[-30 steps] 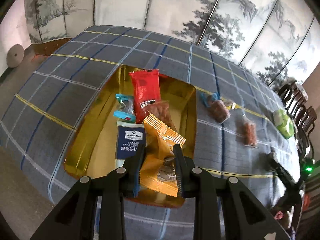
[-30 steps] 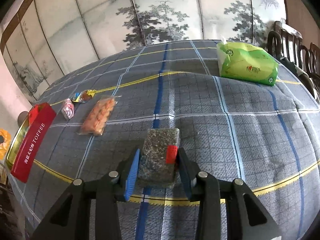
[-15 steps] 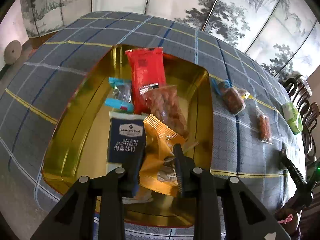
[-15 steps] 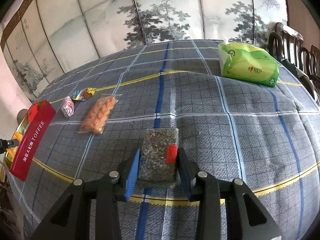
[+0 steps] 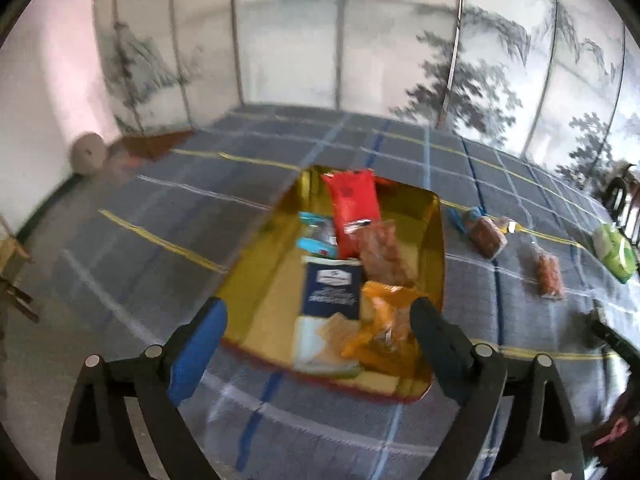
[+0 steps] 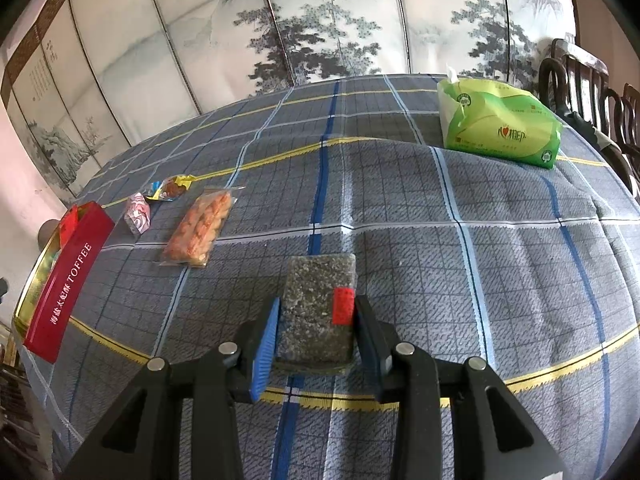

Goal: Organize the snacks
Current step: 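Carry the grey speckled block into the gold tin and open the right tool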

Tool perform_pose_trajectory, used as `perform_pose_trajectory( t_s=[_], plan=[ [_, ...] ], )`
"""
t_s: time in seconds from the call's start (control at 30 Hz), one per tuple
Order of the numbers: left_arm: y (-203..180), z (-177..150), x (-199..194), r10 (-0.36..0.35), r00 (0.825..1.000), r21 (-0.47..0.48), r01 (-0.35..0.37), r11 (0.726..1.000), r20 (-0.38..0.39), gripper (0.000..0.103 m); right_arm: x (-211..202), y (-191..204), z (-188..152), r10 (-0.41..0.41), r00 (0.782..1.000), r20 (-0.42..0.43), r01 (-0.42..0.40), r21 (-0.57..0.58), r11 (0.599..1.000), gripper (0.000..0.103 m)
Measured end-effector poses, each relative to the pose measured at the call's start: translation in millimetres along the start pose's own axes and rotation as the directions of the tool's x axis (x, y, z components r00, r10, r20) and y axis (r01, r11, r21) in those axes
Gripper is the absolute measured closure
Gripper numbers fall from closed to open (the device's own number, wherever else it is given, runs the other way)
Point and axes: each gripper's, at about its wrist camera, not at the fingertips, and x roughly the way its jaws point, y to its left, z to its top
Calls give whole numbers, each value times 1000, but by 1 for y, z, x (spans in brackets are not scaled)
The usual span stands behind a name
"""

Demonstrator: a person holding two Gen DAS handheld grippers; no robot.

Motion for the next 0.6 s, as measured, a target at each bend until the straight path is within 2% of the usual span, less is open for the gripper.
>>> perform_pose_trajectory(
  t_s=[0.13,0.33,0.5,0.57,0.6],
  plan=[
    [-1,-23,-20,62,997,49,-65,997,51,13,-3,-2,-2,16,1000,-6,-16,21,1000,66],
    [-5,-52,-29,77,996,98,-82,992,50,12,-13,4,-14,50,999,-15,-50,40,998,66],
    [0,-74,-31,137,988,117,-145,983,70,12,-25,20,-18,84,996,-13,-84,22,996,68],
    [6,-81,-30,151,986,99,-158,983,72,12,-30,31,-17,92,996,-14,-92,0,996,80],
    [12,-86,-28,156,986,77,-161,984,66,12,-31,37,-16,87,996,-16,-87,-15,996,80]
  ],
)
